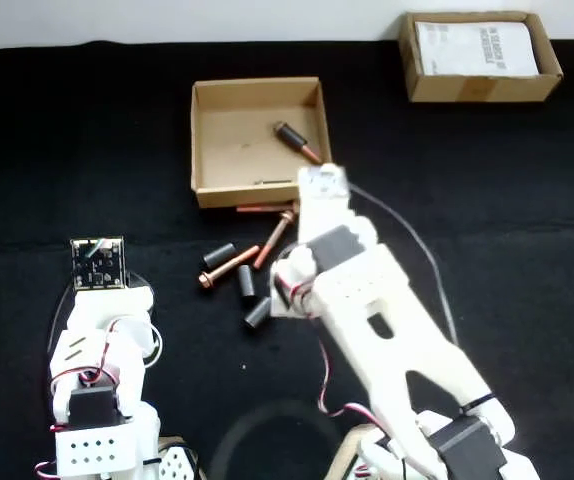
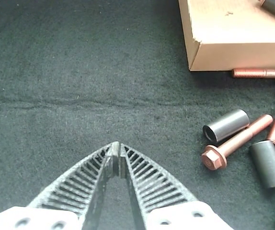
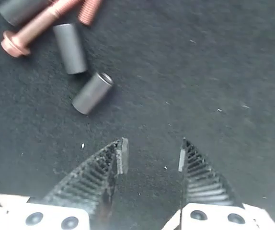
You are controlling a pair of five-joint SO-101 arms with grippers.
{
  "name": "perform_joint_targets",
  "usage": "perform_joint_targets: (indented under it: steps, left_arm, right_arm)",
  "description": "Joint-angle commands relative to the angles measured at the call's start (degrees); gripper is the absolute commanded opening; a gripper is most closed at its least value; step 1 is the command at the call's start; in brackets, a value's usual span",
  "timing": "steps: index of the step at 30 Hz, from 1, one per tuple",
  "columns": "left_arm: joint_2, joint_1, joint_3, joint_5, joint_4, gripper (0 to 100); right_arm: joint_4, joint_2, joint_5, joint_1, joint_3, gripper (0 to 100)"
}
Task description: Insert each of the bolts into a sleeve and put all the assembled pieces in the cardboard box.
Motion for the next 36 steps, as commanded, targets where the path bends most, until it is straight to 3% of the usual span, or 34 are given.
perform_joint_targets:
  steps: [1, 11, 18, 23, 36]
  left_arm:
    - [0.31, -0.31, 1.01, -0.26, 0.35, 4]
    - [0.31, -0.4, 1.01, -0.26, 0.35, 4]
    - [3.82, -0.48, 1.27, -0.26, -0.09, 13]
    - [7.16, -0.57, 1.36, -0.26, -3.78, 13]
    - [7.43, -0.57, 1.36, -0.26, -3.96, 13]
  right_arm:
    - [-6.99, -2.33, -3.52, -2.68, 3.74, 16.3]
    - [-24.66, -1.89, -6.15, -4.0, 13.93, 16.3]
    - [-33.36, -1.89, -6.15, -8.75, 19.21, 16.3]
    - [-35.91, -1.71, -6.15, -10.07, 19.3, 16.3]
    - [-36.09, 8.4, -6.07, -9.8, 16.22, 16.3]
